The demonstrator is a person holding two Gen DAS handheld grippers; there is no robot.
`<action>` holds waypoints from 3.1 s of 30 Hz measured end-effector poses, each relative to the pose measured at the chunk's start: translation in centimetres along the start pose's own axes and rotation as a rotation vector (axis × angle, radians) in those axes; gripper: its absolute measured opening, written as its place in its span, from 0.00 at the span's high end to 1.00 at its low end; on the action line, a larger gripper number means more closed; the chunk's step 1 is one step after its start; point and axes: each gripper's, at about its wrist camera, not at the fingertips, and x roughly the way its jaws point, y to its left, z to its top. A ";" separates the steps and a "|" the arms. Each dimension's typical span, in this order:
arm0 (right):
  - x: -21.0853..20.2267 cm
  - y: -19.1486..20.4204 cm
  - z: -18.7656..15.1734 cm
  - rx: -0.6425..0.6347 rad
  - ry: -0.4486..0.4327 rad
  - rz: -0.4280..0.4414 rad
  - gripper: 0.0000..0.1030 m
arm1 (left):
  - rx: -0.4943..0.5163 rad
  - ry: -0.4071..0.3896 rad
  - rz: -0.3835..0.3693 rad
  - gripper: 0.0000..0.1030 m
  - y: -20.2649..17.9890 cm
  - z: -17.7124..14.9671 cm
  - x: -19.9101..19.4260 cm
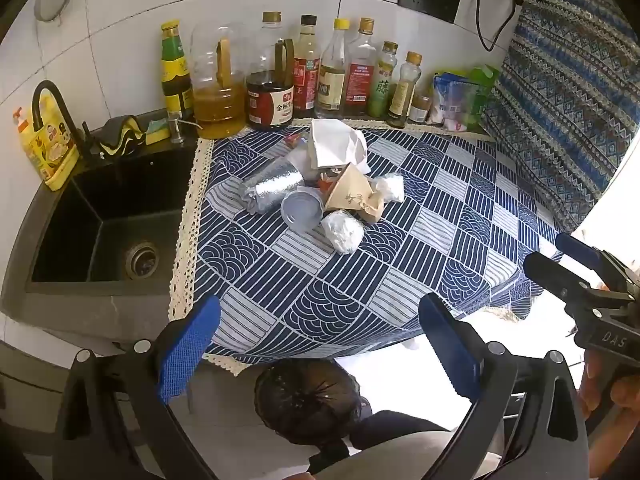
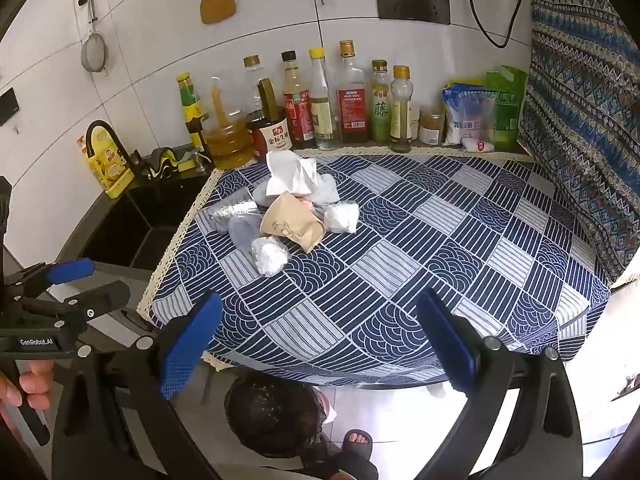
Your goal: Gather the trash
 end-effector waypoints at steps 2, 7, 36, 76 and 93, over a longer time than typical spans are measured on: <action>0.0 0.0 0.0 0.002 0.004 0.002 0.06 | 0.000 -0.001 0.001 0.06 -0.1 0.0 0.0; 0.1 0.1 0.1 0.008 0.011 -0.003 0.06 | 0.001 -0.002 -0.004 0.06 0.1 0.0 0.0; 0.7 0.5 0.3 0.061 0.024 0.005 0.06 | 0.028 0.013 -0.037 0.06 0.6 1.0 0.4; 26.2 -7.2 10.4 0.111 0.351 0.215 0.23 | -0.036 0.283 -0.053 0.08 10.0 14.7 22.8; 30.8 -7.1 10.0 0.123 0.444 0.279 0.47 | 0.010 0.398 -0.093 0.24 10.4 14.6 27.3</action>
